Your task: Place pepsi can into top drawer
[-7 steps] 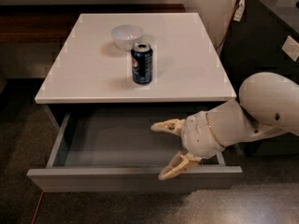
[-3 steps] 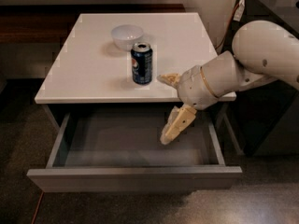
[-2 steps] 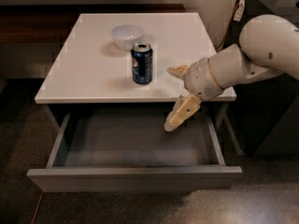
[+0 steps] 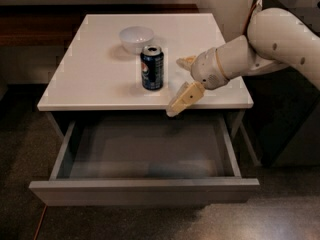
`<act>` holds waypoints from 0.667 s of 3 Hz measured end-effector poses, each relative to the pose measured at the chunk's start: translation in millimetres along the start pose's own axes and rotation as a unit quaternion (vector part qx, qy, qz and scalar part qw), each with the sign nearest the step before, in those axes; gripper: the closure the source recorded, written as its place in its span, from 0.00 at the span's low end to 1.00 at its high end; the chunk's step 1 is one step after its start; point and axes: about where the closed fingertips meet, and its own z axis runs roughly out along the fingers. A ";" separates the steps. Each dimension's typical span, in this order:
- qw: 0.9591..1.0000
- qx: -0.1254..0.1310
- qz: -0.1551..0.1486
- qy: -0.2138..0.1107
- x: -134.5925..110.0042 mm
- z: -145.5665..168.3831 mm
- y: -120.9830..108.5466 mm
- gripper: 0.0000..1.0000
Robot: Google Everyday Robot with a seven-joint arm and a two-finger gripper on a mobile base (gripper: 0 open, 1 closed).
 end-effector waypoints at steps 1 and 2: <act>1.000 0.010 0.010 -0.017 -16.9 14.9 -25.9 0.00; 0.999 0.023 0.020 -0.032 -30.2 24.9 -47.2 0.00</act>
Offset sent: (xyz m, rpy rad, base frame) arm 0.0833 0.0351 0.0239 0.1087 -0.0225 -0.0985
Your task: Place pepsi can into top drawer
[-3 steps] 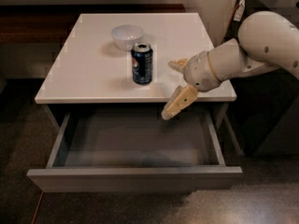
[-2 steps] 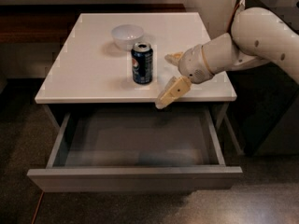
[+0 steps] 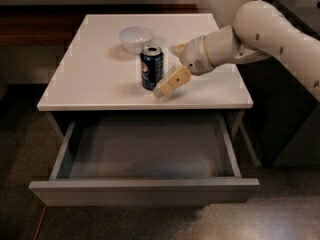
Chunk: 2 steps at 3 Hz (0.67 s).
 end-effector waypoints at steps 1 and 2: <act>1.000 0.006 0.009 -0.014 -11.1 7.6 -14.0 0.00; 1.000 0.001 0.009 -0.026 -24.8 12.7 -18.6 0.00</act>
Offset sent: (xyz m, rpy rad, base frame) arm 0.0307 0.0251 0.0292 0.0800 -0.0085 -0.0017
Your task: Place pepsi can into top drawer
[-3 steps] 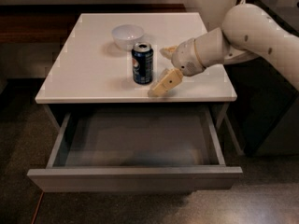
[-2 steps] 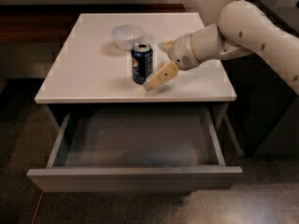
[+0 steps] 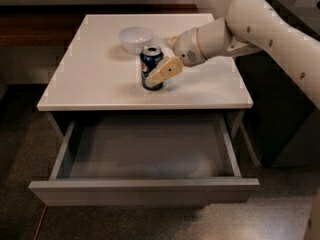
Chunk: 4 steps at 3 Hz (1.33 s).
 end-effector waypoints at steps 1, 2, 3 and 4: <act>1.000 -0.012 -0.014 -0.006 -12.3 0.9 7.3 0.22; 0.999 -0.022 -0.027 -0.011 -16.1 -2.2 14.6 0.44; 0.998 -0.033 -0.052 -0.021 -13.9 -15.3 39.0 0.69; 0.994 -0.055 -0.083 -0.037 -9.6 -34.5 81.0 0.98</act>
Offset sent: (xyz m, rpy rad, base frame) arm -0.0224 0.0061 0.0213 0.0108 -0.0522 0.0963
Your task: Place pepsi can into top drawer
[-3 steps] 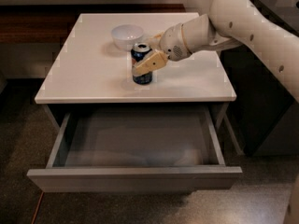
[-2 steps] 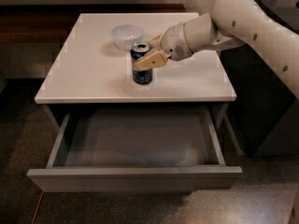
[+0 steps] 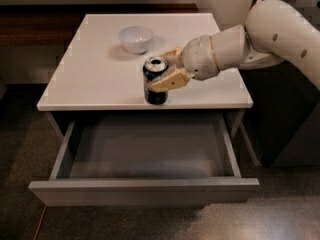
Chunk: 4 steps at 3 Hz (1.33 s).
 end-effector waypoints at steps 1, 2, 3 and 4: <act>0.999 -0.021 -0.017 -0.017 -4.3 -9.7 36.9 1.00; 0.999 -0.033 -0.029 -0.029 -10.5 -16.3 59.0 1.00; 0.998 -0.043 -0.027 -0.033 -5.9 -15.9 76.6 1.00; 0.999 -0.038 -0.007 -0.020 14.0 -11.4 85.8 1.00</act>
Offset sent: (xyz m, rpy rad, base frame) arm -0.0876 -0.0082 0.0107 0.0592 -0.0401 0.1274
